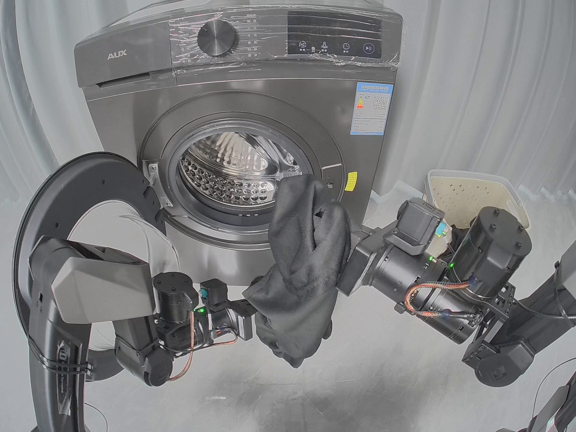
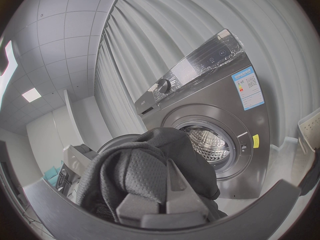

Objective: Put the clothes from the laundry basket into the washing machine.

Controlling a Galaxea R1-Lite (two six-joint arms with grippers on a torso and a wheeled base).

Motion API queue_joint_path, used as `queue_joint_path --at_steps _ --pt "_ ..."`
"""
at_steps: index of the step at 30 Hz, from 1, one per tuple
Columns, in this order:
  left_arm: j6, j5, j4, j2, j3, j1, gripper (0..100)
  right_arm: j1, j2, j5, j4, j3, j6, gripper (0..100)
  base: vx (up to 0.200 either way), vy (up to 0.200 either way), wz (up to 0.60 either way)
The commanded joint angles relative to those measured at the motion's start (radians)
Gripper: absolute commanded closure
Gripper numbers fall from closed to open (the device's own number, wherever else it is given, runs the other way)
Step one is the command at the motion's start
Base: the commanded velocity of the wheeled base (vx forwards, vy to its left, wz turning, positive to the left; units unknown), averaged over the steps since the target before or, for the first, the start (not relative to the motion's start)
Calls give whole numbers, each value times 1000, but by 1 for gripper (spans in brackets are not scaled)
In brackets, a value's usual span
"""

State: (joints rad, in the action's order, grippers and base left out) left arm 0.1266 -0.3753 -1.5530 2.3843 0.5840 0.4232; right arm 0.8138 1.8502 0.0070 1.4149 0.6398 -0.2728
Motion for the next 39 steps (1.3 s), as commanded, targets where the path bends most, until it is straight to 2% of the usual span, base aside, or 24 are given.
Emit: queue_joint_path --at_steps 1,10,17,22,23,29,35,39 --pt "-1 3 -6 -115 -79 -37 100 -24 -5 -1 -4 -20 1 100 0 0 0" --pt "-12 39 -4 -289 -207 -67 100 -96 4 -12 -4 -22 1 100 0 0 0" --pt "-5 38 -2 -464 -288 -67 100 -150 -2 -15 10 -80 6 100 0 0 0" --pt "-1 35 -1 -591 -354 -70 100 -163 -5 -15 27 -112 1 100 0 0 0" --pt "10 32 -1 -651 -383 -70 100 -165 -5 -15 64 -132 6 100 0 0 0" --pt "10 27 2 -744 -385 -67 100 -157 -3 -15 137 -170 6 100 0 0 0" --pt "13 24 1 -751 -363 -67 100 -147 0 -12 139 -221 -8 100 0 0 0" --pt "31 29 1 -752 -337 -66 100 -145 4 -12 139 -255 -9 100 0 0 0"
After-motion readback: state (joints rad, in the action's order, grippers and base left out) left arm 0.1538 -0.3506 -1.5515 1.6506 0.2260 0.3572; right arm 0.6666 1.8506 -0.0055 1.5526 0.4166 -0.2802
